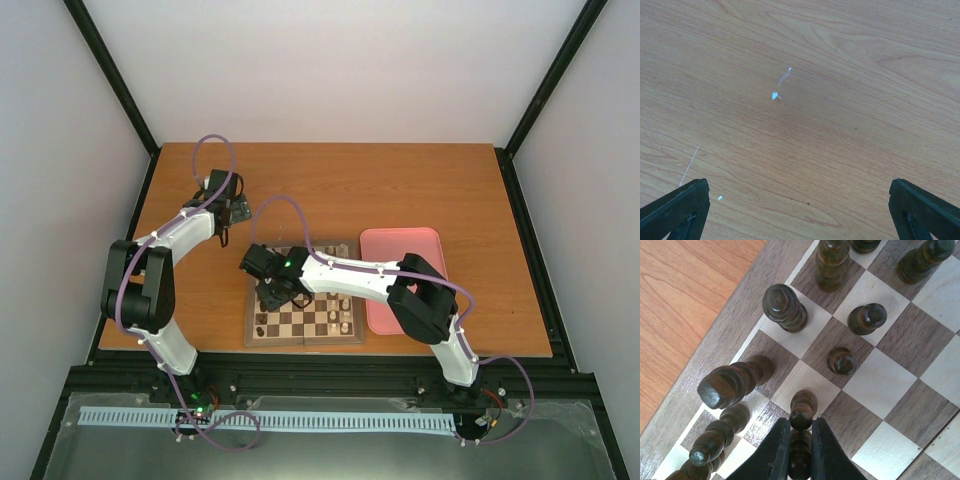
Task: Set up the chess pieces on the board
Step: Place the chess piece on the chessboard.
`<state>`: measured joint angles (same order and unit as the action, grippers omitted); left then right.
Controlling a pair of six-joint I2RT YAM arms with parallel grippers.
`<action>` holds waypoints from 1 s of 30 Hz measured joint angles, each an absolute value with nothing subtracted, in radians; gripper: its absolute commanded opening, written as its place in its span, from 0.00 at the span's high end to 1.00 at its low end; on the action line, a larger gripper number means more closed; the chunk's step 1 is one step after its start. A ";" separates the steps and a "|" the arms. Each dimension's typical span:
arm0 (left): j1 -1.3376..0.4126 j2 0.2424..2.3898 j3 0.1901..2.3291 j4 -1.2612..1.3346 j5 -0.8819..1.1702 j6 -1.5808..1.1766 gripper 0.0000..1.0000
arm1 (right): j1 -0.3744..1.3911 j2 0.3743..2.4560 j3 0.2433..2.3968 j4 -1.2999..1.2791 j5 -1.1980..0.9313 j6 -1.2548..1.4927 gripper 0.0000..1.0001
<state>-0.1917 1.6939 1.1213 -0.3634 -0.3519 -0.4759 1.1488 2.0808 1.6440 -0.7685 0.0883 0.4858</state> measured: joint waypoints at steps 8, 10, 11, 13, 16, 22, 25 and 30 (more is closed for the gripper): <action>-0.192 1.694 1.121 -0.363 -0.352 -0.476 0.00 | 1.151 2.081 1.644 -0.770 0.071 0.486 0.97; -0.192 1.694 1.121 -0.364 -0.352 -0.476 0.00 | 1.156 2.081 1.644 -0.770 0.070 0.486 0.97; -0.192 1.694 1.121 -0.364 -0.352 -0.476 0.00 | 1.159 2.081 1.644 -0.770 0.069 0.486 0.97; -0.192 1.694 1.121 -0.364 -0.352 -0.476 0.00 | 1.168 2.081 1.644 -0.770 0.067 0.486 0.97; -0.192 1.694 1.121 -0.364 -0.352 -0.476 0.00 | 1.178 2.081 1.644 -0.769 0.067 0.486 0.97; -0.192 1.694 1.121 -0.364 -0.352 -0.476 0.00 | 1.180 2.081 1.644 -0.770 0.084 0.487 0.97; -0.192 1.694 1.121 -0.364 -0.352 -0.476 0.00 | 1.180 2.081 1.644 -0.771 0.112 0.487 0.97; -0.192 1.694 1.121 -0.364 -0.351 -0.476 0.00 | 1.180 2.081 1.644 -0.774 0.157 0.487 0.97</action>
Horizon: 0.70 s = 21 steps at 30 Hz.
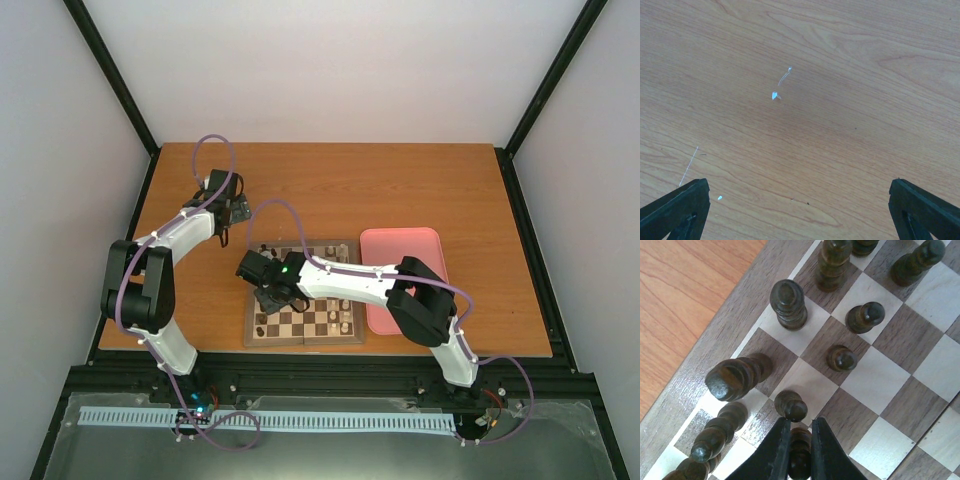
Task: Set up the chess pieces on the board
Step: Place the chess piece on the chessboard.
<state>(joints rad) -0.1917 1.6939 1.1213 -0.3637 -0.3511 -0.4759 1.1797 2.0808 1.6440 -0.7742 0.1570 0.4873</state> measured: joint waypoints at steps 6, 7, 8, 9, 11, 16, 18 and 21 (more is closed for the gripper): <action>-0.192 1.694 1.121 -0.364 -0.351 -0.476 0.00 | 1.180 2.081 1.644 -0.775 0.182 0.487 0.97; -0.192 1.694 1.121 -0.364 -0.351 -0.476 0.00 | 1.180 2.081 1.644 -0.775 0.186 0.487 0.97; -0.192 1.694 1.121 -0.364 -0.351 -0.476 0.00 | 1.180 2.081 1.644 -0.775 0.190 0.487 0.97; -0.192 1.694 1.121 -0.364 -0.351 -0.476 0.00 | 1.180 2.081 1.644 -0.775 0.192 0.487 0.97; -0.192 1.694 1.121 -0.364 -0.351 -0.476 0.00 | 1.180 2.081 1.644 -0.775 0.192 0.487 0.97; -0.192 1.694 1.121 -0.364 -0.351 -0.476 0.00 | 1.180 2.081 1.644 -0.777 0.192 0.487 0.97; -0.192 1.694 1.121 -0.364 -0.351 -0.476 0.00 | 1.180 2.081 1.644 -0.779 0.191 0.487 0.97; -0.192 1.694 1.121 -0.364 -0.351 -0.476 0.00 | 1.180 2.081 1.643 -0.782 0.191 0.487 0.97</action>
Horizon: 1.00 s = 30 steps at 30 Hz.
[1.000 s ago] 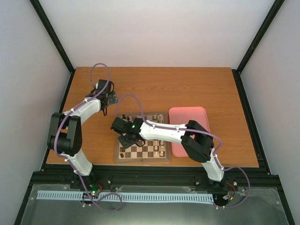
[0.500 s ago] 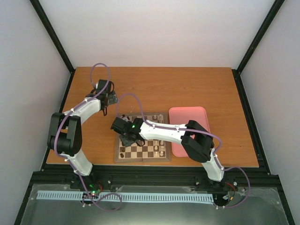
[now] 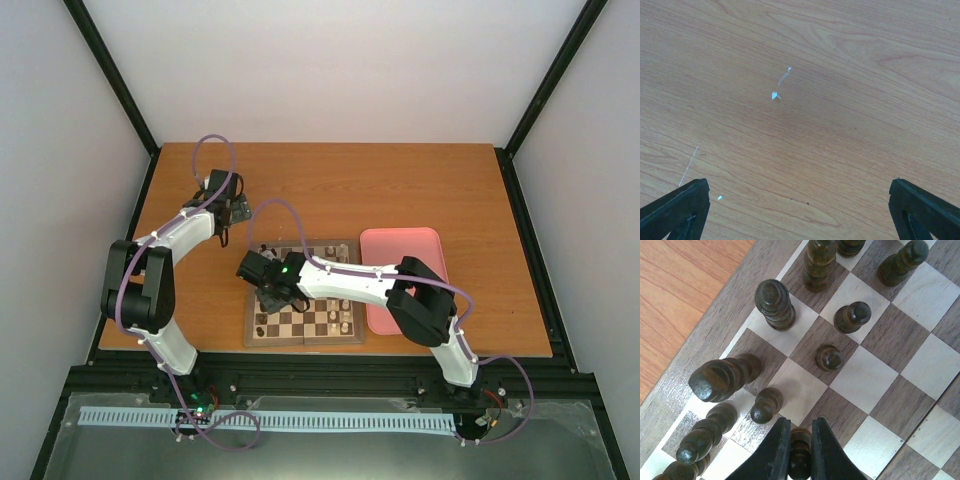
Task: Set up the chess pieces on the board
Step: Place the chess piece on the chessboard.
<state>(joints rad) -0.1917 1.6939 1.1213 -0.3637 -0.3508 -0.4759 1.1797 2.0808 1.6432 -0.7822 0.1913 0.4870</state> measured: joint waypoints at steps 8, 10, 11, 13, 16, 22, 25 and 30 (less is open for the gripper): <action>-0.192 1.694 1.121 -0.364 -0.351 -0.476 0.00 | 1.180 2.080 1.621 -0.781 0.187 0.488 0.97; -0.192 1.694 1.121 -0.364 -0.350 -0.476 0.00 | 1.180 2.080 1.618 -0.781 0.186 0.490 0.96; -0.192 1.694 1.121 -0.364 -0.350 -0.476 0.00 | 1.180 2.080 1.618 -0.781 0.187 0.491 0.96; -0.192 1.694 1.121 -0.364 -0.350 -0.476 0.00 | 1.180 2.080 1.618 -0.782 0.189 0.492 0.97; -0.192 1.694 1.121 -0.364 -0.351 -0.476 0.00 | 1.180 2.074 1.617 -0.782 0.194 0.492 0.96; -0.192 1.694 1.121 -0.364 -0.350 -0.476 0.00 | 1.180 2.056 1.613 -0.778 0.194 0.492 0.97; -0.192 1.694 1.121 -0.364 -0.351 -0.476 0.00 | 1.180 2.046 1.593 -0.762 0.194 0.492 0.97; -0.192 1.694 1.121 -0.364 -0.351 -0.476 0.00 | 1.181 1.996 1.523 -0.739 0.191 0.489 0.97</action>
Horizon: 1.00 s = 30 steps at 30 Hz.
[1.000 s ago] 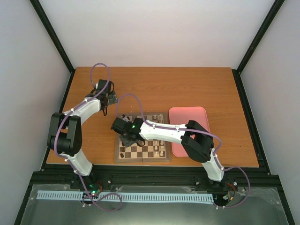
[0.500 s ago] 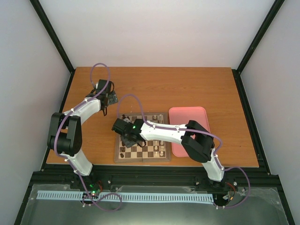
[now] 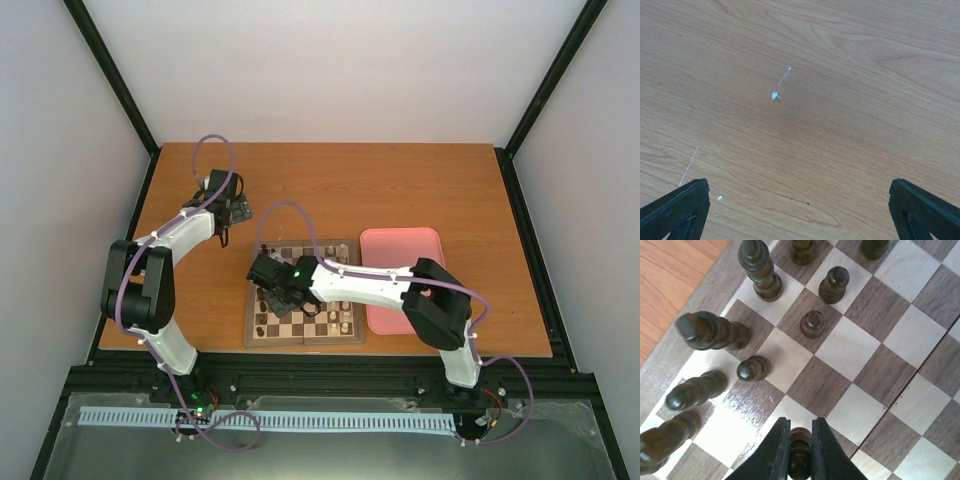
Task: Set up the chess pieces on the board
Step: Place the chess piece on the chessboard.
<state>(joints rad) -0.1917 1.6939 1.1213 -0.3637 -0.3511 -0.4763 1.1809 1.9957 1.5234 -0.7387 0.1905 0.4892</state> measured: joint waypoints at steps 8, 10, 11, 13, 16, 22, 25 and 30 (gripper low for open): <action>-0.192 1.694 1.121 -0.364 -0.350 -0.476 0.00 | 1.208 1.933 1.487 -0.685 0.160 0.463 0.97; -0.192 1.694 1.121 -0.364 -0.350 -0.476 0.00 | 1.223 1.933 1.485 -0.672 0.151 0.459 0.97; -0.192 1.694 1.121 -0.364 -0.351 -0.476 0.00 | 1.231 1.933 1.484 -0.669 0.148 0.459 0.97; -0.192 1.694 1.121 -0.363 -0.350 -0.476 0.00 | 1.244 1.933 1.483 -0.665 0.145 0.459 0.97; -0.192 1.694 1.121 -0.364 -0.350 -0.476 0.00 | 1.261 1.932 1.475 -0.652 0.145 0.460 0.97; -0.192 1.694 1.121 -0.364 -0.350 -0.476 0.00 | 1.266 1.933 1.450 -0.643 0.142 0.465 0.97; -0.192 1.694 1.121 -0.364 -0.350 -0.476 0.00 | 1.266 1.933 1.450 -0.628 0.142 0.471 0.97; -0.192 1.694 1.121 -0.363 -0.350 -0.476 0.00 | 1.268 1.933 1.450 -0.611 0.146 0.476 0.97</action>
<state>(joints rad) -0.1921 1.6939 1.1213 -0.3634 -0.3504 -0.4763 1.2682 1.9327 1.4498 -0.6106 0.1459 0.4763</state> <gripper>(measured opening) 0.998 0.105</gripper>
